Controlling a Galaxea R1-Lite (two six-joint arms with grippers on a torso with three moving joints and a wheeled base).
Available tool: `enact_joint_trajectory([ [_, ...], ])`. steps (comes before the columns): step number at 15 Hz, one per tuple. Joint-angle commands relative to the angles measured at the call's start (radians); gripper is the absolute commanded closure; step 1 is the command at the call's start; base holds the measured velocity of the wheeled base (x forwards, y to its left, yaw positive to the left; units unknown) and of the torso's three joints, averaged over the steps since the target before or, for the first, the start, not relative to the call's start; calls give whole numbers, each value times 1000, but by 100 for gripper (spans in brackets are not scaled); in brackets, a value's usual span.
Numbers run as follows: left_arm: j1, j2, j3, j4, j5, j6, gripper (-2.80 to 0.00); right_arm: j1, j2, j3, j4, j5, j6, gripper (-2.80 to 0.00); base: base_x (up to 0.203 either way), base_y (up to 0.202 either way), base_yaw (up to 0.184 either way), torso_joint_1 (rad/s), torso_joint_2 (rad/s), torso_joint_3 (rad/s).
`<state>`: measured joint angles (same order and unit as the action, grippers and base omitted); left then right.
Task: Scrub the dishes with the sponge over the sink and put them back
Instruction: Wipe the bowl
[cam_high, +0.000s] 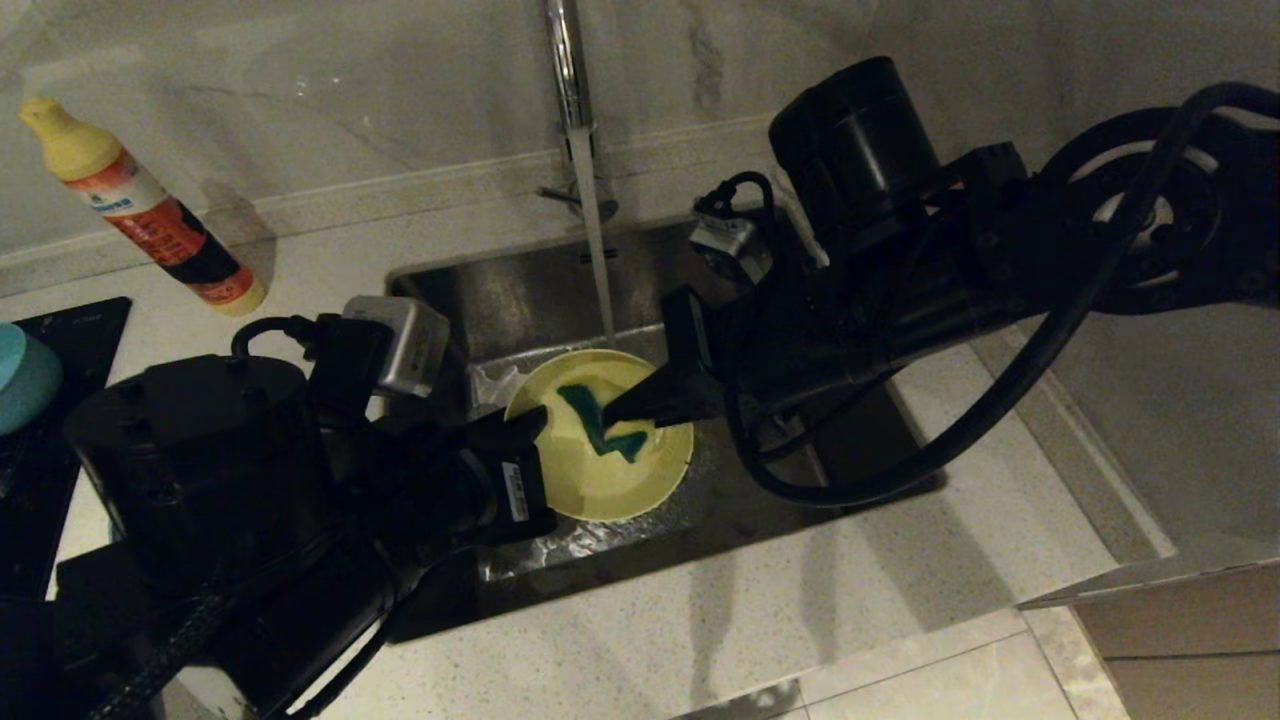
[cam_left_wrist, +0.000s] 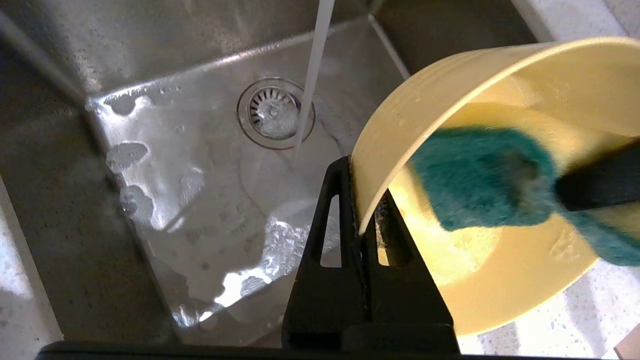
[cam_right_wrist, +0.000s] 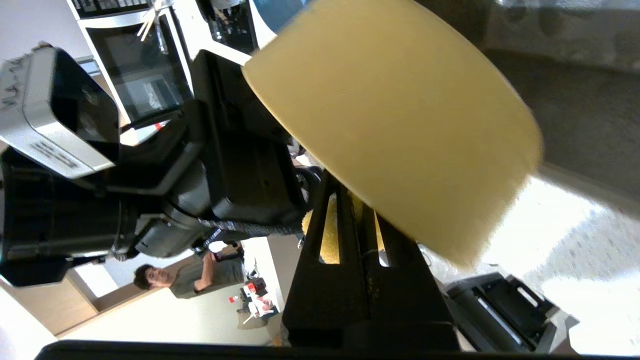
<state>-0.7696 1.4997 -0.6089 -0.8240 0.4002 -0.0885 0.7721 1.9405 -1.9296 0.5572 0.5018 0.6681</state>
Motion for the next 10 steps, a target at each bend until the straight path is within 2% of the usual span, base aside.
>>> enact_joint_trajectory([
  [1,1,-15,-6,-6,3,1,0,1,-25,0,18,-2,4,0,0,0,0,0,0,0],
  [7,16,-16,-18,-6,6,4,0,3,-55,9,70,-6,2,0,0,0,0,0,0,0],
  [10,21,-9,-38,-6,10,30,0,16,-61,12,101,-9,2,0,0,0,0,0,0,0],
])
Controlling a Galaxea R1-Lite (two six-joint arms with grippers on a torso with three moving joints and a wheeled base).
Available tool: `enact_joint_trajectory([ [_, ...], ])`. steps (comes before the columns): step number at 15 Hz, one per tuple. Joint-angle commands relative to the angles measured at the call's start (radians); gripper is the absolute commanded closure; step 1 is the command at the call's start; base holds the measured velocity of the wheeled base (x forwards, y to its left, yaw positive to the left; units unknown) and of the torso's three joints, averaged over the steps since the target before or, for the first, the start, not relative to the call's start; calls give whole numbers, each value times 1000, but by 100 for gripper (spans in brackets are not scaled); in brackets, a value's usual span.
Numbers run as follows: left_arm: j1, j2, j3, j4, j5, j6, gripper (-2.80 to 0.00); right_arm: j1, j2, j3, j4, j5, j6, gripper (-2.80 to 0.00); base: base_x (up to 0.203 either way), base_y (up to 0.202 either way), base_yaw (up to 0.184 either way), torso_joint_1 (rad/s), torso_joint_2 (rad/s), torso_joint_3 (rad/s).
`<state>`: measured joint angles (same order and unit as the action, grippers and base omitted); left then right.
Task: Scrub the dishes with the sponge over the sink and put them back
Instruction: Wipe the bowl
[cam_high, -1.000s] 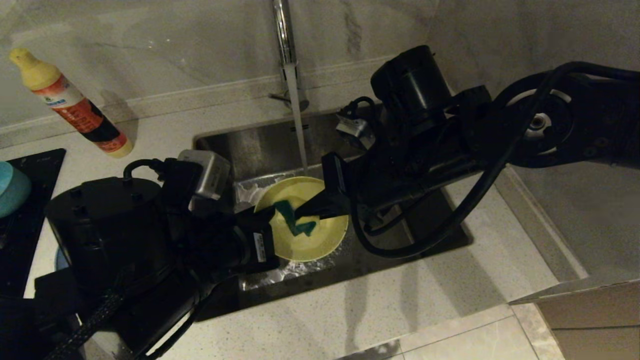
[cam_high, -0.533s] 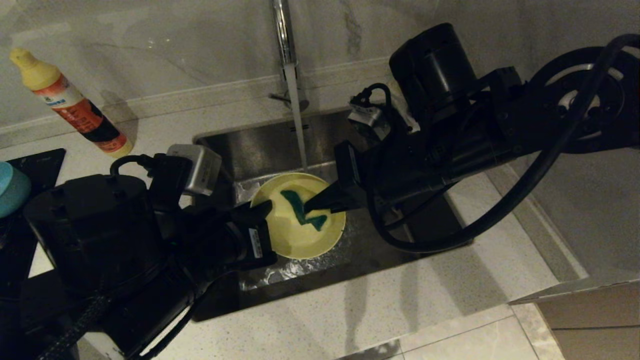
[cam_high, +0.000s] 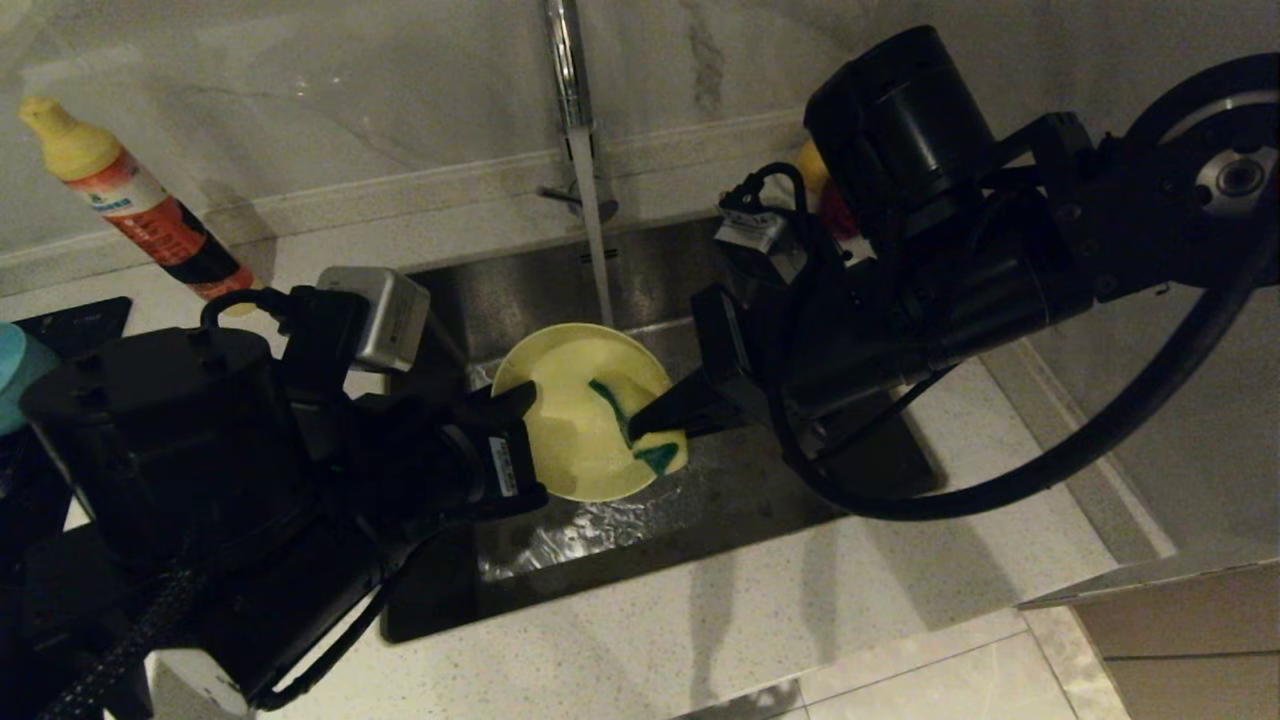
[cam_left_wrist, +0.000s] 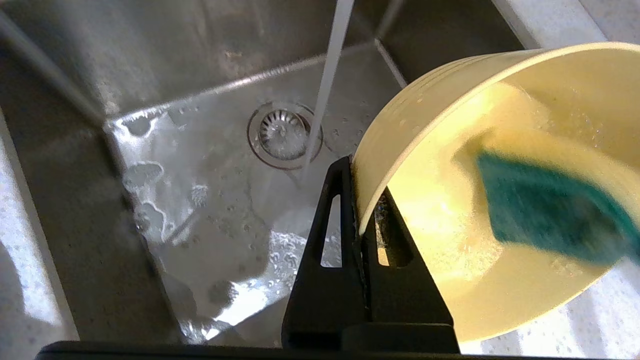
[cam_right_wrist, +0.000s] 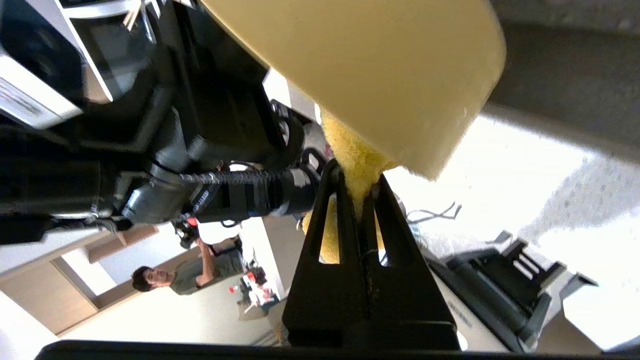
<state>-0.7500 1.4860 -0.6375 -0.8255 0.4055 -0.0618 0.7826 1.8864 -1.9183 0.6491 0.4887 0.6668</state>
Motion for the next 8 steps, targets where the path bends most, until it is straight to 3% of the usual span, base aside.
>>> enact_joint_trajectory([
  [1,1,6,-14,-4,8,14,0,7,-8,-1,15,2,4,0,0,0,0,0,0,0],
  [8,3,0,-25,-4,35,50,0,5,34,-8,-8,-4,4,0,0,0,0,0,0,0],
])
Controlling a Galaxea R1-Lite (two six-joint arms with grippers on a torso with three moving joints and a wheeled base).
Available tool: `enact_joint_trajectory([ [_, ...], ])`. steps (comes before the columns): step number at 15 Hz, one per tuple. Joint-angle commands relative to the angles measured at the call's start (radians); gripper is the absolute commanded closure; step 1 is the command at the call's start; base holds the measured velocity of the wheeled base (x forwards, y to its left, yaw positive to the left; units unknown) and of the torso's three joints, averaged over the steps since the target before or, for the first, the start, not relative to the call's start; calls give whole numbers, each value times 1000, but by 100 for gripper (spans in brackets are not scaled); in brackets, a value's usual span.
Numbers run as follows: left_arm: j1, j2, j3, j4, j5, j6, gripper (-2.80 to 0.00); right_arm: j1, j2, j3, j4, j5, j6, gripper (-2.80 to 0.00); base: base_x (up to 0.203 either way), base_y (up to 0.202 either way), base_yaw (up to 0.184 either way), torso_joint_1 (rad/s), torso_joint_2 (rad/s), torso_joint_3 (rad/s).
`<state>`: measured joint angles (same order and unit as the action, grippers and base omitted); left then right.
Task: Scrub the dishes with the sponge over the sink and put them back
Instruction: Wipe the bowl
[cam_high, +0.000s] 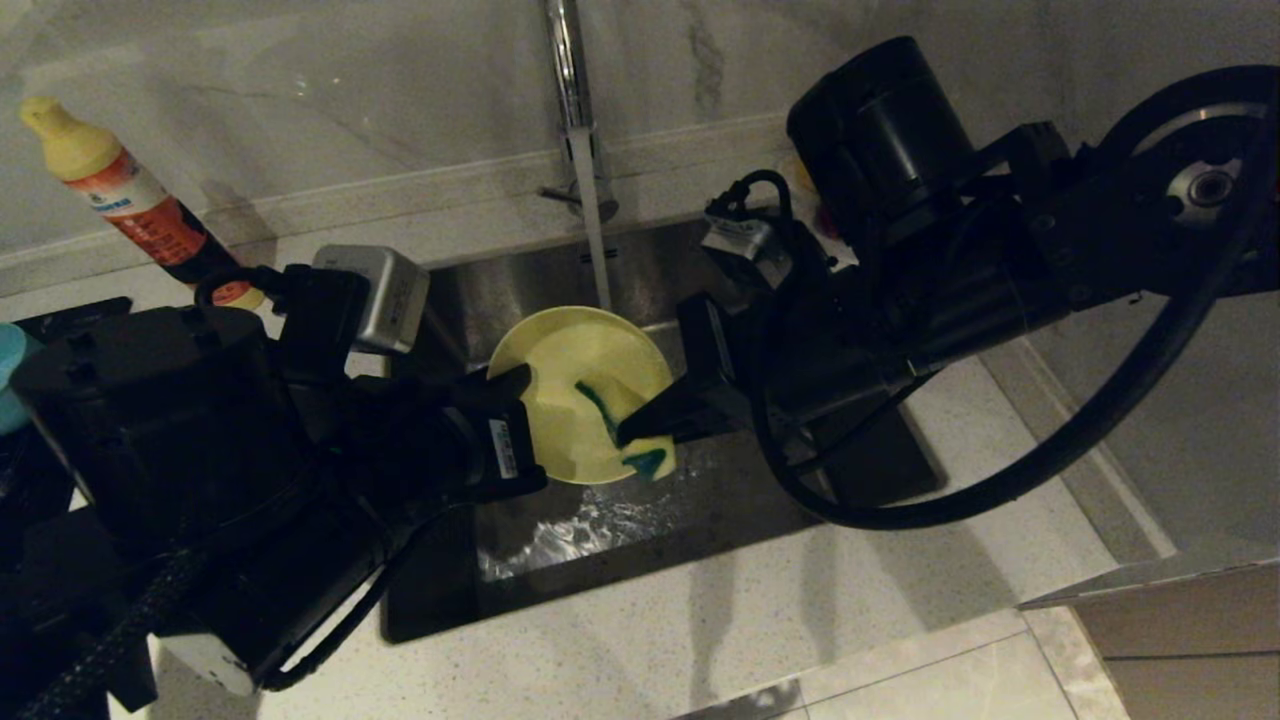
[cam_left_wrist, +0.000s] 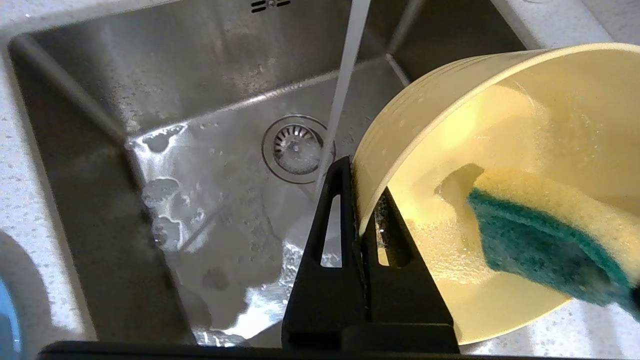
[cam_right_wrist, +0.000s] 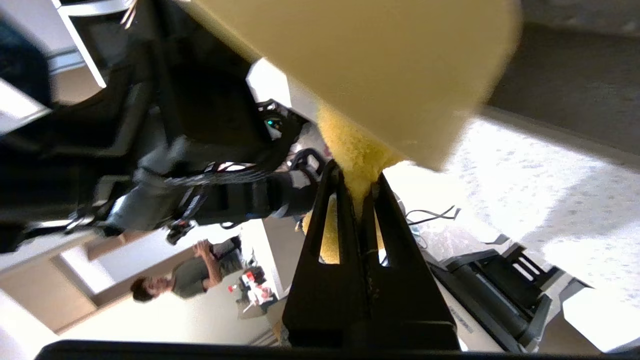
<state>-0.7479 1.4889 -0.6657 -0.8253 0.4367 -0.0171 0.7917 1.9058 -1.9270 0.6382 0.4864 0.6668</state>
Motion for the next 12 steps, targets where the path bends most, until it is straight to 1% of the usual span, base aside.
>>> enact_joint_trajectory([
  [1,1,-4,11,-5,4,19,0,-6,15,0,3,-24,4,0,0,0,0,0,0,0],
  [3,1,-7,22,-5,4,25,0,-11,12,-1,2,-42,5,0,0,0,0,0,0,0],
  [8,-1,4,33,-10,30,39,0,-12,-24,0,-9,-41,4,0,0,0,0,0,0,0],
  [12,-1,26,75,-87,30,75,0,1,-25,-3,-44,-42,2,0,0,0,0,0,0,0],
])
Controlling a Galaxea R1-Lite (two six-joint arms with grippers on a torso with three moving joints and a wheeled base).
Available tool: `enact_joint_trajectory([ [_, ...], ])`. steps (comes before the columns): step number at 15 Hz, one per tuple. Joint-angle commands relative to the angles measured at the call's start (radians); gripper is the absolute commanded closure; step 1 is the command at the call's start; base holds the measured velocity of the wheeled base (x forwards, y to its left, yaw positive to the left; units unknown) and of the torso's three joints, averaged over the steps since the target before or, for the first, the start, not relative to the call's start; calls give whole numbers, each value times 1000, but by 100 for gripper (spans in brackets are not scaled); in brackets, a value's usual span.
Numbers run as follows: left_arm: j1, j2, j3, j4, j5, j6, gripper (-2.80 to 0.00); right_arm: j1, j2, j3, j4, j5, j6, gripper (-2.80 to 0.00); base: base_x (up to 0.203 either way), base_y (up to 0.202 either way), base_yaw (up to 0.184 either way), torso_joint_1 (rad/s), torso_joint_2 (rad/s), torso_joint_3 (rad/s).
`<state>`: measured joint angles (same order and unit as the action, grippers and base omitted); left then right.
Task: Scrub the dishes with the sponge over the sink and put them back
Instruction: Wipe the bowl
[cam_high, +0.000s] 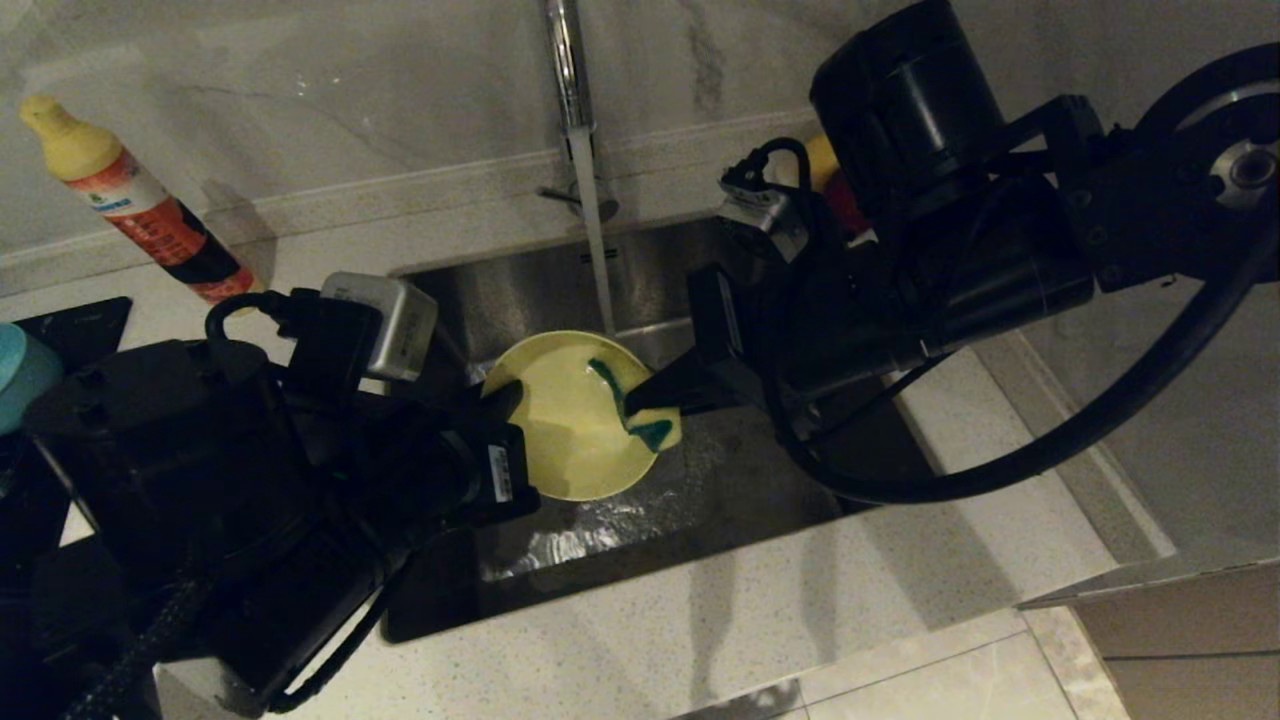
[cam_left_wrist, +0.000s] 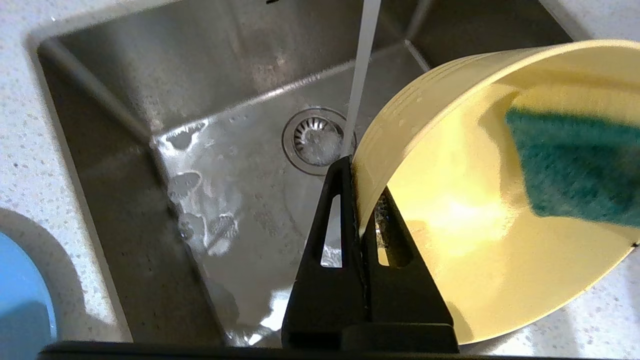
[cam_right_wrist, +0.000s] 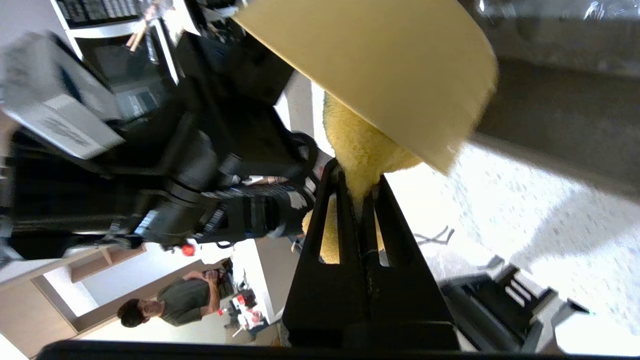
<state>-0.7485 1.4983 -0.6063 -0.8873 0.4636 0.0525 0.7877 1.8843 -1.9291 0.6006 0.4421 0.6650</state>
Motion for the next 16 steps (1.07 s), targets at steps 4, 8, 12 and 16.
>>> enact_joint_trajectory([
  [4,-3,38,41,-97,3,22,0,63,27,5,-7,1,5,0,0,0,0,0,0,0],
  [8,-3,20,32,-99,3,23,0,76,53,14,-5,0,5,0,0,0,0,0,0,0],
  [12,-2,-4,16,-99,4,21,0,73,62,37,-1,-17,5,0,0,0,0,0,0,0],
  [16,-2,-17,26,-99,3,20,0,73,54,48,-1,-19,5,0,0,0,0,0,0,0],
])
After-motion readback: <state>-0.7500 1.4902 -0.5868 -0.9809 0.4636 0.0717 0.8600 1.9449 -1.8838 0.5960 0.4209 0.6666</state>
